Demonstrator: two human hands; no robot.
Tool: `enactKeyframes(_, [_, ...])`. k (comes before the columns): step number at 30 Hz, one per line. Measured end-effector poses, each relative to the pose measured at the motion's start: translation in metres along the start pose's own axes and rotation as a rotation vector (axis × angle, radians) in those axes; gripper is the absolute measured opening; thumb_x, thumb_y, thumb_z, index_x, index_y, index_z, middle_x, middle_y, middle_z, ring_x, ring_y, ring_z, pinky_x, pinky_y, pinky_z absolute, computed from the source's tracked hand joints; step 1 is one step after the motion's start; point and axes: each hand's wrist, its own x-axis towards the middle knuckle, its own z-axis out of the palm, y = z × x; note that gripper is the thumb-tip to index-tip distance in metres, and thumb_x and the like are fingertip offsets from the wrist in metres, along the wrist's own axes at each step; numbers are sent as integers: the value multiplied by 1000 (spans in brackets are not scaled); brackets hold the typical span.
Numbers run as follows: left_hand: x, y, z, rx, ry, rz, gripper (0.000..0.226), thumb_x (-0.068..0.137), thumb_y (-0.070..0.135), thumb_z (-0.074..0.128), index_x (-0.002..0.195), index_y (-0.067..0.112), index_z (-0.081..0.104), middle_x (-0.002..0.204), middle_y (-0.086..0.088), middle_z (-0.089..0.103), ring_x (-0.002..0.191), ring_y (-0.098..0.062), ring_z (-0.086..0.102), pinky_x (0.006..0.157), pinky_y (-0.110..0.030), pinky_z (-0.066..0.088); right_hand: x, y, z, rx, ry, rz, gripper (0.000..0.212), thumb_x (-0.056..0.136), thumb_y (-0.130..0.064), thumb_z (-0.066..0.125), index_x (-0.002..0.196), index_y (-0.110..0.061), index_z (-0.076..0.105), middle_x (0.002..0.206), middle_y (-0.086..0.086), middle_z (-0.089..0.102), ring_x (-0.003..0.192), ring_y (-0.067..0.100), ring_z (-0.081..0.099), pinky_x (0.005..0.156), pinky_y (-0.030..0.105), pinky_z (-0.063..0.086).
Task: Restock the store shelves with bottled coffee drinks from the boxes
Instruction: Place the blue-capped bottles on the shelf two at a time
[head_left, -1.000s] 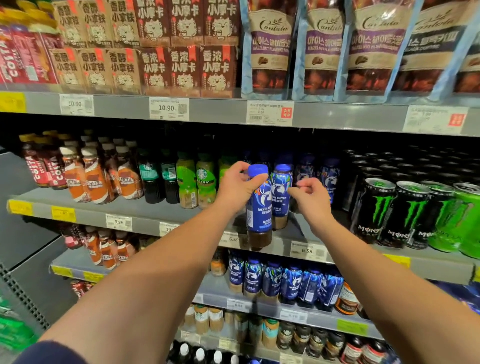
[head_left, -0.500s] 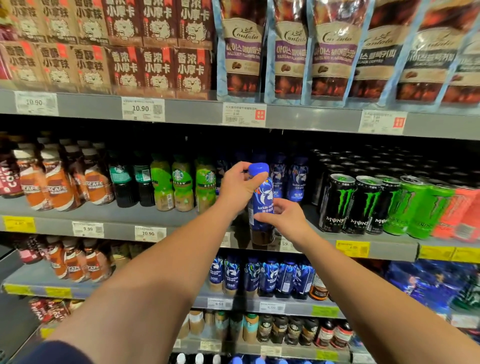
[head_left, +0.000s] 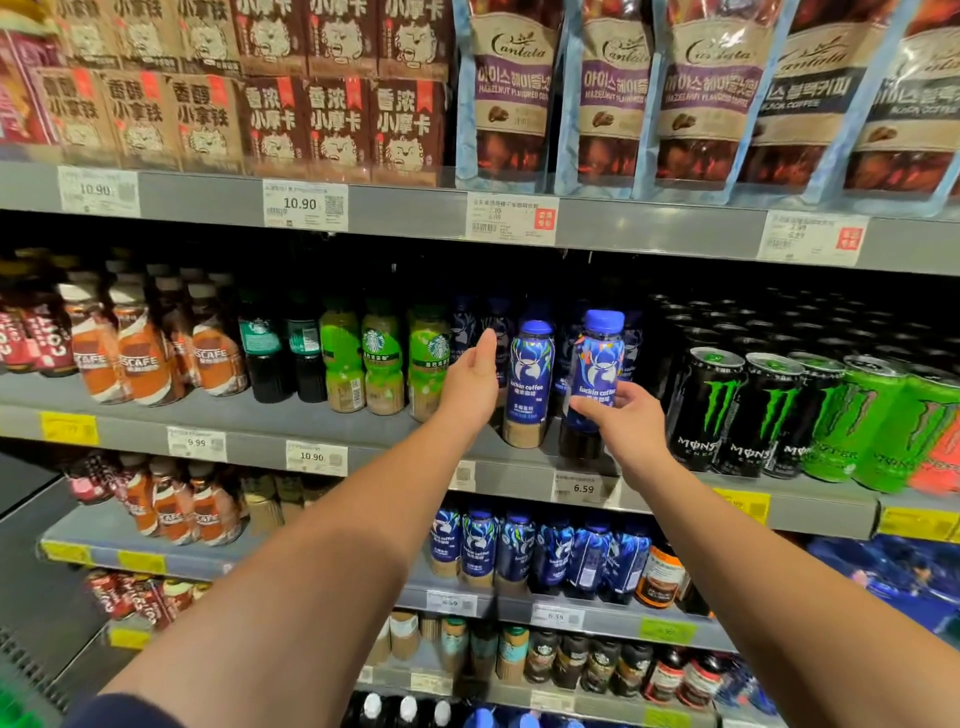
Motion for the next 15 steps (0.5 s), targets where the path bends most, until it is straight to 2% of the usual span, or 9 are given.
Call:
enactKeyframes(3, [0, -4, 3, 29, -28, -29, 43, 98, 53, 27, 110, 20, 52, 113, -7, 57, 107, -25, 54, 100, -41, 42, 11, 9, 6, -25, -2, 22, 44, 72, -15, 81, 111, -6, 62, 103, 9, 71, 93, 23, 68, 88, 41, 55])
enactKeyframes(5, [-1, -5, 6, 8, -63, -57, 47, 99, 51, 26, 119, 17, 52, 121, -10, 57, 114, -25, 54, 97, -37, 41, 17, 16, 9, -43, -12, 37, 48, 72, -16, 81, 114, -5, 61, 105, 9, 70, 93, 22, 68, 87, 40, 55])
enactKeyframes(8, [-3, -5, 13, -17, -117, -91, 52, 101, 48, 25, 129, 12, 49, 132, -12, 55, 107, -20, 54, 91, -32, 41, 24, 25, 9, -41, -1, 54, 46, 74, -17, 80, 114, -5, 60, 106, 9, 70, 93, 22, 68, 86, 37, 55])
enactKeyframes(10, [-2, -8, 18, -40, -141, -97, 45, 101, 46, 25, 121, 16, 52, 130, -12, 58, 108, -20, 57, 91, -32, 42, 28, 27, 7, -45, 25, 50, 40, 76, -16, 78, 111, -7, 61, 106, 8, 69, 94, 22, 67, 87, 37, 54])
enactKeyframes(12, [1, -12, 22, -54, -129, -97, 38, 101, 48, 26, 112, 22, 51, 117, -3, 62, 101, -15, 57, 85, -29, 39, 32, 28, 5, -41, 51, 49, 40, 77, -15, 76, 112, -8, 60, 107, 8, 69, 94, 23, 66, 90, 39, 53])
enactKeyframes(15, [10, -21, 26, -24, -102, -87, 37, 99, 52, 28, 110, 26, 51, 113, 3, 62, 103, -15, 58, 86, -31, 39, 36, 31, 0, -54, 91, 50, 42, 78, -16, 75, 116, -7, 60, 108, 8, 68, 95, 22, 66, 90, 39, 52])
